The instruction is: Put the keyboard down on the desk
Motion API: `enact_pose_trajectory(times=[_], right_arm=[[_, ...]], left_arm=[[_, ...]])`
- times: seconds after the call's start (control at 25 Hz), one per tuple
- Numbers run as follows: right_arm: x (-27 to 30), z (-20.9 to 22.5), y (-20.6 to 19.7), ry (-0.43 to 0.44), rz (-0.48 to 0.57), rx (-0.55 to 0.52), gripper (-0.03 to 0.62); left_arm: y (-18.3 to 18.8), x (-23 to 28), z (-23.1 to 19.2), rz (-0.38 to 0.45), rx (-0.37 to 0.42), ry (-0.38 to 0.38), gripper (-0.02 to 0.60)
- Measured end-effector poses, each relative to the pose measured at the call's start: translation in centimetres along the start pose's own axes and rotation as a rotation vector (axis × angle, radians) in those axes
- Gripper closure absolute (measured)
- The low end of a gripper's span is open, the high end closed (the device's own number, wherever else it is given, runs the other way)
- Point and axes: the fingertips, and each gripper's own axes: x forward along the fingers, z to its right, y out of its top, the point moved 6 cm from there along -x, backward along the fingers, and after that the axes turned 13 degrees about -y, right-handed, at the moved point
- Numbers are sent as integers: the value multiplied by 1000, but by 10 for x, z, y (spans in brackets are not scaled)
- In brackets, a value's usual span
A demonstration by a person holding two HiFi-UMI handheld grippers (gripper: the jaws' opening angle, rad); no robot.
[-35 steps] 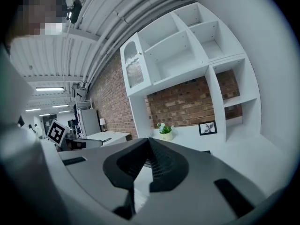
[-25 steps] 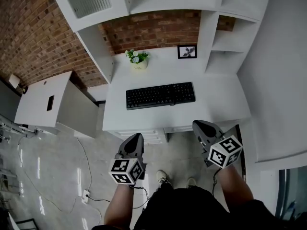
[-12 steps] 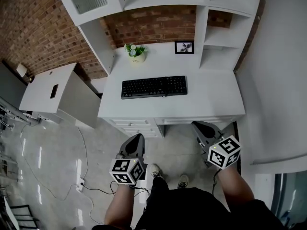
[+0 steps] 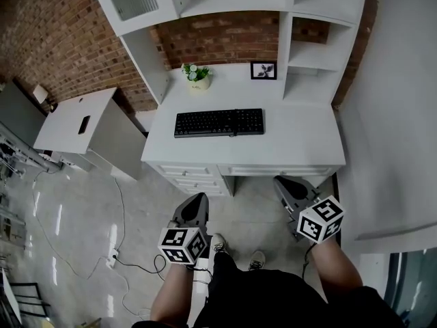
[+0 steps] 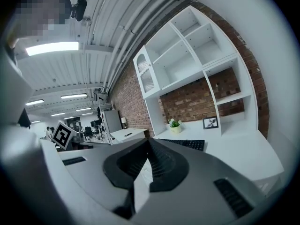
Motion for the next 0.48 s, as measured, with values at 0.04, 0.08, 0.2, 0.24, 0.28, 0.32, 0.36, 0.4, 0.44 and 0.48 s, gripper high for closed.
enact_pose_trajectory(times=[0.04, 0.08, 0.2, 0.24, 0.28, 0.32, 0.36, 0.4, 0.44, 0.48], right_arm=[[-2, 0, 0, 2, 2, -1, 576], [-4, 1, -1, 4, 3, -1, 577], [-10, 1, -1, 5, 5, 1, 577], [-11, 2, 0, 4, 6, 3, 577], [-13, 3, 0, 3, 7, 4, 576], [-13, 4, 1, 2, 8, 5, 576], [-14, 5, 1, 1, 10, 5, 576], [-14, 7, 0, 0, 11, 5, 576], [-15, 8, 0, -1, 11, 6, 576], [-16, 8, 0, -2, 12, 6, 576]], left_arm=[[0, -1, 2, 3, 0, 1, 563], [0, -1, 4, 4, 1, 1, 563], [1, -3, 10, 5, 3, 2, 563], [1, -3, 11, 4, 2, 2, 563], [2, -3, 13, 4, 2, 3, 563], [2, -2, 14, 5, 2, 3, 563], [2, -2, 14, 7, 3, 3, 563], [2, -1, 14, 8, 4, 3, 563], [1, -1, 15, 8, 4, 3, 563], [1, -1, 15, 8, 4, 3, 563]])
